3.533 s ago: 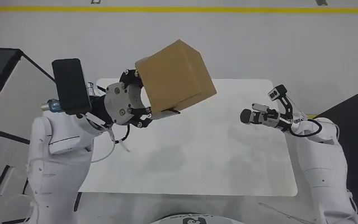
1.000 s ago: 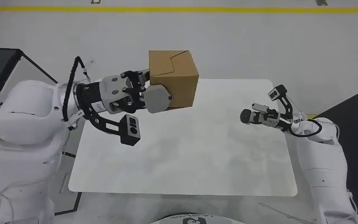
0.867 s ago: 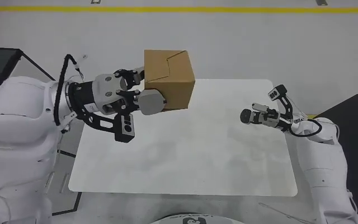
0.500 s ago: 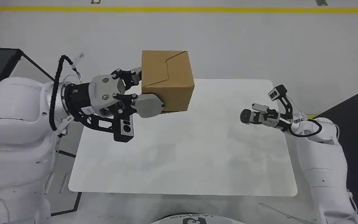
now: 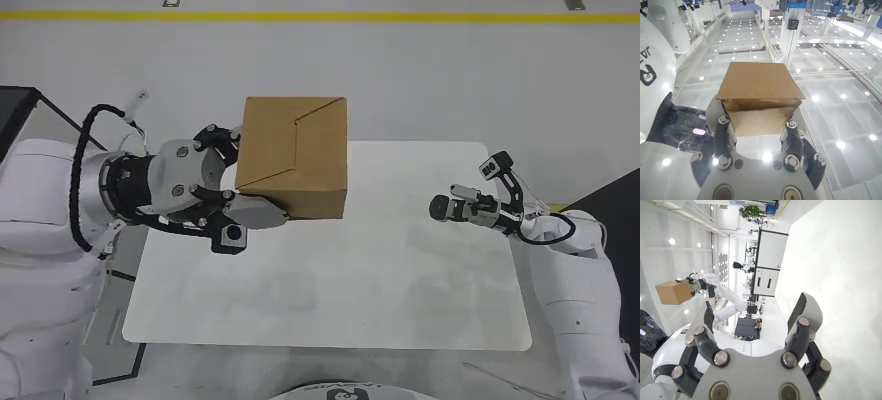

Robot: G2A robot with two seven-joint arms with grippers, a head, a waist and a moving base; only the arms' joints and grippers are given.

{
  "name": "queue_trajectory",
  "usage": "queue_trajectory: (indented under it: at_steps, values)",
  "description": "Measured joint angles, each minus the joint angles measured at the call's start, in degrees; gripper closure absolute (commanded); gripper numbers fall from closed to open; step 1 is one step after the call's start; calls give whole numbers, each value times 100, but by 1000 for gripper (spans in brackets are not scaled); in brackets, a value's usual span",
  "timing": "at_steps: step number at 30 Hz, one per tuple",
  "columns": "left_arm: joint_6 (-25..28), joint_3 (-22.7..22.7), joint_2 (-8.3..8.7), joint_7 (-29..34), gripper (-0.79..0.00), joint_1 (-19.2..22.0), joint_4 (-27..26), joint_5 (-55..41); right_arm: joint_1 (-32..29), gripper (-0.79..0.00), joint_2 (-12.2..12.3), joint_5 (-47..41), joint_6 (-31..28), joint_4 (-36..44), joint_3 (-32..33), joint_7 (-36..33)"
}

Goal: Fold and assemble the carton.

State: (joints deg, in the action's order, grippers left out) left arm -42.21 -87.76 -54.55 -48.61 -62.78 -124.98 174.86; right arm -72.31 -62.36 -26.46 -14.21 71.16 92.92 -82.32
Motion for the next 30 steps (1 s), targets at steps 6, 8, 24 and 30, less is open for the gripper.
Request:
queue_trajectory:
  at_steps: [6, 8, 24, 30]
  values:
    - [-160, 82, 10, 59, 0, 40, 114, -23, 0, -785, 0, 0, 0, 0, 0, 0]
    - [-82, 102, 15, 65, 0, 42, 181, -32, 0, -785, 0, 0, 0, 0, 0, 0]
    - [1649, 540, -6, 313, 0, -472, 407, -3168, 0, -785, 0, 0, 0, 0, 0, 0]
    - [1666, 535, -4, 284, 0, -470, 404, -3202, 0, -785, 0, 0, 0, 0, 0, 0]
